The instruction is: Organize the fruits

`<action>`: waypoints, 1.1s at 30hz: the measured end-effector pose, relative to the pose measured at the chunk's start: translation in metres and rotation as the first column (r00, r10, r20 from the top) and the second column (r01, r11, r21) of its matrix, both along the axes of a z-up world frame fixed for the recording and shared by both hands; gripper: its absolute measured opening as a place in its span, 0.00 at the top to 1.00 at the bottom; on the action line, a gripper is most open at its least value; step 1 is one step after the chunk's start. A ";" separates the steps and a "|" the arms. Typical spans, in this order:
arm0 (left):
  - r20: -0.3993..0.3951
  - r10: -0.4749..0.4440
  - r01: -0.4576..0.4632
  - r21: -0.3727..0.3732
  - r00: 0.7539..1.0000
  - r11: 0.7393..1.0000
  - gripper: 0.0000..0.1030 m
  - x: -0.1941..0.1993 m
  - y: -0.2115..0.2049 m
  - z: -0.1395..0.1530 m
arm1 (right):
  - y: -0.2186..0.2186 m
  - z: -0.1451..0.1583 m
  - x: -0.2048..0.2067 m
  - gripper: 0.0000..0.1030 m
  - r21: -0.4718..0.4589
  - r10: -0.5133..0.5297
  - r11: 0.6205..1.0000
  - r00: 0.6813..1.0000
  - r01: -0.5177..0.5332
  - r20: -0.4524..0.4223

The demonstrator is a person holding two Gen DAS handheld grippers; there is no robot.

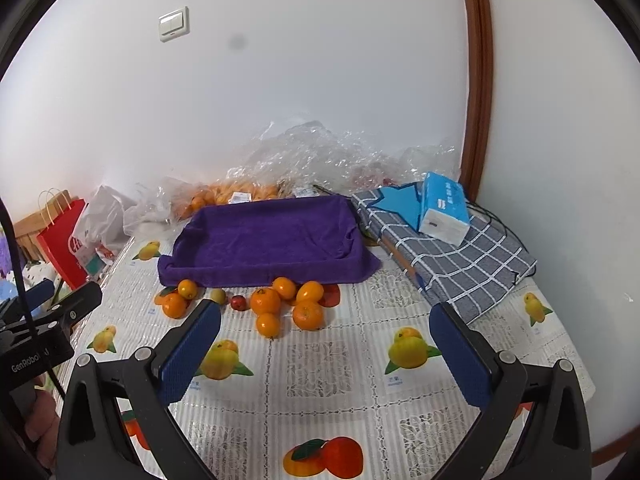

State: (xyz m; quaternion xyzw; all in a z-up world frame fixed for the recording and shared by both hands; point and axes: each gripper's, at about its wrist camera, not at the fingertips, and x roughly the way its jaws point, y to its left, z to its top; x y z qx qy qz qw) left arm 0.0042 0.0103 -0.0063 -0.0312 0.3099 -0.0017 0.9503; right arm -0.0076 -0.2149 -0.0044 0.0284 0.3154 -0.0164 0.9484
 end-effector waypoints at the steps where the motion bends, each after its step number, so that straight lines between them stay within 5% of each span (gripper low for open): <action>1: -0.001 0.001 -0.001 0.000 1.000 1.000 0.00 0.001 0.001 0.000 | 0.001 0.001 0.000 0.00 -0.007 -0.009 1.000 1.000 0.009 0.005; 33: -0.023 0.001 -0.001 -0.012 1.000 1.000 0.00 0.013 0.008 -0.011 | -0.005 -0.007 0.008 0.00 0.044 -0.001 0.999 1.000 0.000 0.002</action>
